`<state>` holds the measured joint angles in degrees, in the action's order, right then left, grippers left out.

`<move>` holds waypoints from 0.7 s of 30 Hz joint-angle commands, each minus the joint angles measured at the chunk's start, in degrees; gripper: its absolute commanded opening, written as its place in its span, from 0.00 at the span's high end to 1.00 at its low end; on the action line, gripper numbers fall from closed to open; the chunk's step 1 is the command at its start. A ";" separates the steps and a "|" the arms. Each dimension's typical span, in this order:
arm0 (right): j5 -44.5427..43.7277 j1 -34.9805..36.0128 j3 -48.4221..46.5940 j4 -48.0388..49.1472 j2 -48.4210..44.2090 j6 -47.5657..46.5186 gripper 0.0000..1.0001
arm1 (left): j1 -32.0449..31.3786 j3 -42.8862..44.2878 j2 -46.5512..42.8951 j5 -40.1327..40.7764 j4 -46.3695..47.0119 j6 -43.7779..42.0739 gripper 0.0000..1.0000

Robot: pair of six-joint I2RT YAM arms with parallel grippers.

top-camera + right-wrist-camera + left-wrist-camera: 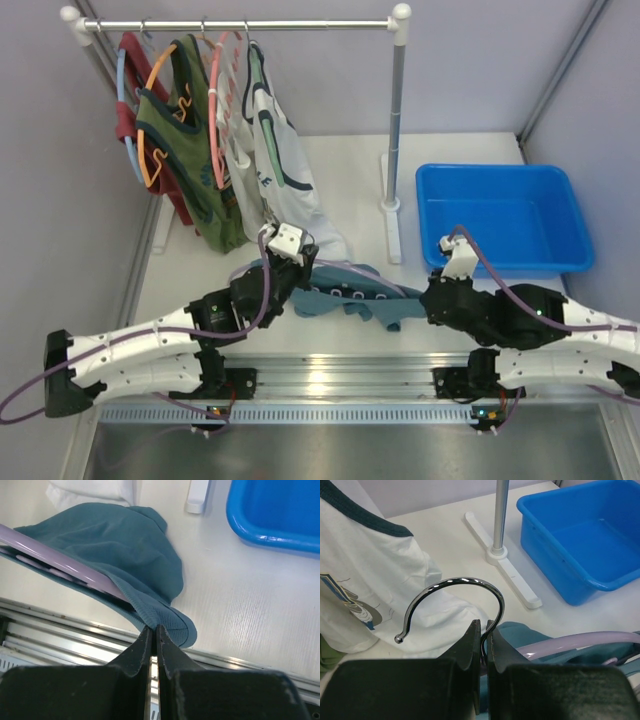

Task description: Place the tank top on the hanger

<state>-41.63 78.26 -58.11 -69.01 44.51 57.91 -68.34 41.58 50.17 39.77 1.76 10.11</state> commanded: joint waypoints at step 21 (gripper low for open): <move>7.70 -6.98 -30.39 7.75 18.42 -23.63 1.00 | -3.47 9.48 6.60 -2.60 8.52 -2.72 1.00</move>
<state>-36.07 72.27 -85.10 -64.16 62.65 38.15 -70.70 47.05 56.58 35.05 3.38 8.58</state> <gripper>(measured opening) 0.014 0.057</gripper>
